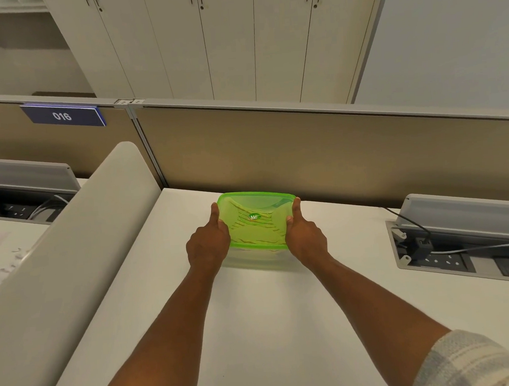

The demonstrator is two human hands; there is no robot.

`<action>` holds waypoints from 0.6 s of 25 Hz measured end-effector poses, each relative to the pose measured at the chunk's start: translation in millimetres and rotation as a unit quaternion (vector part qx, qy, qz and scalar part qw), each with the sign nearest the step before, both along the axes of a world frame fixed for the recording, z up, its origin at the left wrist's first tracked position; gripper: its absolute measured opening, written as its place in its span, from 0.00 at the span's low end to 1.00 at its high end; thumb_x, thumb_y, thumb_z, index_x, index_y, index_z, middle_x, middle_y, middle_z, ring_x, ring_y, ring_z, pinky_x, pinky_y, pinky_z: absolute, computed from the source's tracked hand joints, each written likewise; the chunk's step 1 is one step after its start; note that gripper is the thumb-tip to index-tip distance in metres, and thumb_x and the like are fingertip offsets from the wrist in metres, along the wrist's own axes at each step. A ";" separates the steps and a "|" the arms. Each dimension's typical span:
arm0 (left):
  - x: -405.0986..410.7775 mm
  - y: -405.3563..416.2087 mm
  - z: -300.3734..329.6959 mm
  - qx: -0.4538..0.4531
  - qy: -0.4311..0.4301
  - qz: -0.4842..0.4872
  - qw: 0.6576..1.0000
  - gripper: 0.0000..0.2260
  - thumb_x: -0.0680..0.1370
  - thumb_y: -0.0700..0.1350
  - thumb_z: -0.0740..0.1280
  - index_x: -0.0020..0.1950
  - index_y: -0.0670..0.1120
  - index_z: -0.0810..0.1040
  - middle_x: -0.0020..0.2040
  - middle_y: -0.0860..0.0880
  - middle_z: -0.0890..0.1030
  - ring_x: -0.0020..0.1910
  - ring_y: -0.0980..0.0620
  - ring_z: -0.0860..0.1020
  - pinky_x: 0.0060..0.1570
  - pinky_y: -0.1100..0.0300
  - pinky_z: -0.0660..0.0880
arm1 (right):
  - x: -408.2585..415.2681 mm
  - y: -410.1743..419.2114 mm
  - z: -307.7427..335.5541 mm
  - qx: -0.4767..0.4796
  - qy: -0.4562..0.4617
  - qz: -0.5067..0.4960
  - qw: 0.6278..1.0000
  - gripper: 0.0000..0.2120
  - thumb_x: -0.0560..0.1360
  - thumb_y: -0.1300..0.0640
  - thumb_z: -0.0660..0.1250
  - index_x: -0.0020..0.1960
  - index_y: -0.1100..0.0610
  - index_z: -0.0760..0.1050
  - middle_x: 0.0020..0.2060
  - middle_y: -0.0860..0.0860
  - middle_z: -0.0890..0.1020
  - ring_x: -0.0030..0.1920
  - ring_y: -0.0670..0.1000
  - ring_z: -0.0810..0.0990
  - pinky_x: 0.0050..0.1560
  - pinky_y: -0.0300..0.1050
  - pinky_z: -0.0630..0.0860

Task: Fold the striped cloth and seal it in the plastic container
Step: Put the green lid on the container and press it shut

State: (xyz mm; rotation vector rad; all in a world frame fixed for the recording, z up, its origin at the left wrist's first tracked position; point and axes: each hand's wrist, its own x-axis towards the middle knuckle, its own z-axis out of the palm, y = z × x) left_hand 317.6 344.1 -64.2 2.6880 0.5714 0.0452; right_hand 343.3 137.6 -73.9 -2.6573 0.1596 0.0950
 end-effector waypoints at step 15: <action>1.0 2.8 -23.2 -0.190 -0.039 0.083 0.977 0.22 0.84 0.53 0.48 0.77 0.49 0.62 0.69 0.39 0.74 0.67 0.35 0.71 0.65 0.45 0.66 | 3.5 -4.4 -6.5 0.002 0.009 0.005 1.000 0.25 0.82 0.45 0.45 0.78 0.45 0.44 0.49 0.61 0.81 0.50 0.63 0.79 0.43 0.51 0.67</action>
